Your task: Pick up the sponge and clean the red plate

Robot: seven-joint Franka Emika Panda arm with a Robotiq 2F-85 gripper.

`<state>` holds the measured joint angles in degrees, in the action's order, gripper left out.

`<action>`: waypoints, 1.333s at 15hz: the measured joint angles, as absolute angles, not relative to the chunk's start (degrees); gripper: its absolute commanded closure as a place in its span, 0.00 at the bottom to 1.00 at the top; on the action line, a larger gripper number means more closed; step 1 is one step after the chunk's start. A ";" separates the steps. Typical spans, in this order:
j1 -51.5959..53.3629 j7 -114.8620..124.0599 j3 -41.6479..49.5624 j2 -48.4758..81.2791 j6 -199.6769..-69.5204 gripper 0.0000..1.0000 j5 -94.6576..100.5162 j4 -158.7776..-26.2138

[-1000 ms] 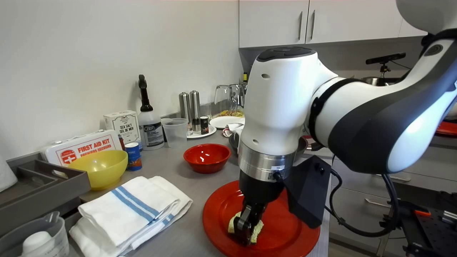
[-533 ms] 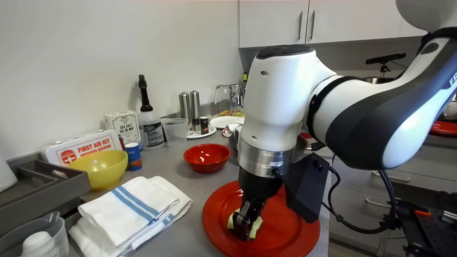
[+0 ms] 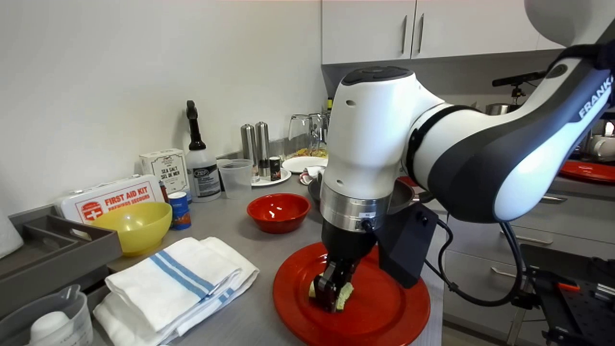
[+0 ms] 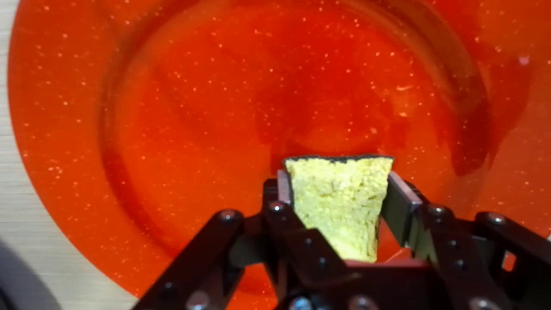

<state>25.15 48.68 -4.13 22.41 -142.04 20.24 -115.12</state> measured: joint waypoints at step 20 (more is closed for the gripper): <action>22.41 51.50 0.96 22.26 -142.04 0.73 21.54 -115.12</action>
<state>22.41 51.50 0.96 22.26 -142.04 21.54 -115.12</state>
